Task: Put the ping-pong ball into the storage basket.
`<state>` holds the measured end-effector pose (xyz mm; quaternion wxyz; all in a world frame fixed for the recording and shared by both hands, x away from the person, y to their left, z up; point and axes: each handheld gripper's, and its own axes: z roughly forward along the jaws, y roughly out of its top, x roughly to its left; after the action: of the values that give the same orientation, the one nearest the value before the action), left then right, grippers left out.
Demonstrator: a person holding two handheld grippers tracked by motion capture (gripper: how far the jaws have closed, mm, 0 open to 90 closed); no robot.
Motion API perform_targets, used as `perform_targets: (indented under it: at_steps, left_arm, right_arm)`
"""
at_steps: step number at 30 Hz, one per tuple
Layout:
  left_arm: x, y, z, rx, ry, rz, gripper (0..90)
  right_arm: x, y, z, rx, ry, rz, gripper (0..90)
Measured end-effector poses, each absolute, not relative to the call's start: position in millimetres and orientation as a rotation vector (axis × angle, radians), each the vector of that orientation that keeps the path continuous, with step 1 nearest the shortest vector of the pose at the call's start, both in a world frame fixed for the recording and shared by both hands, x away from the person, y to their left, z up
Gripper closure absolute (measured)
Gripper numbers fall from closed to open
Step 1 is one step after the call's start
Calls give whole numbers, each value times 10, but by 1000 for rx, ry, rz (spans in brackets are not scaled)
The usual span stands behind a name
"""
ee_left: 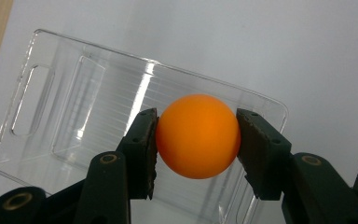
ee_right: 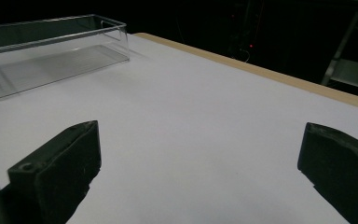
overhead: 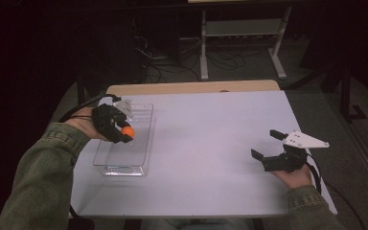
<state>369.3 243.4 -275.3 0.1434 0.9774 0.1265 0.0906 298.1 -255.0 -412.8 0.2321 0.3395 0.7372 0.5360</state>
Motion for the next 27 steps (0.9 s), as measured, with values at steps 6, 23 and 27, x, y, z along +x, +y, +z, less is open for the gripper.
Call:
perform_targets:
  at_steps: [6, 23, 27]
  left_arm:
    - [3685, 2429, -2825, 2821, 356, 265, 505]
    - [3677, 2414, -3082, 2853, 349, 207, 505]
    - [3673, 2421, -3156, 2853, 348, 194, 504]
  right_arm:
    - [2980, -2549, -4130, 933, 2027, 1471, 0]
    - [2980, -2547, -4133, 931, 2032, 1465, 0]
    - [2978, -2548, -4131, 929, 2030, 1465, 0]
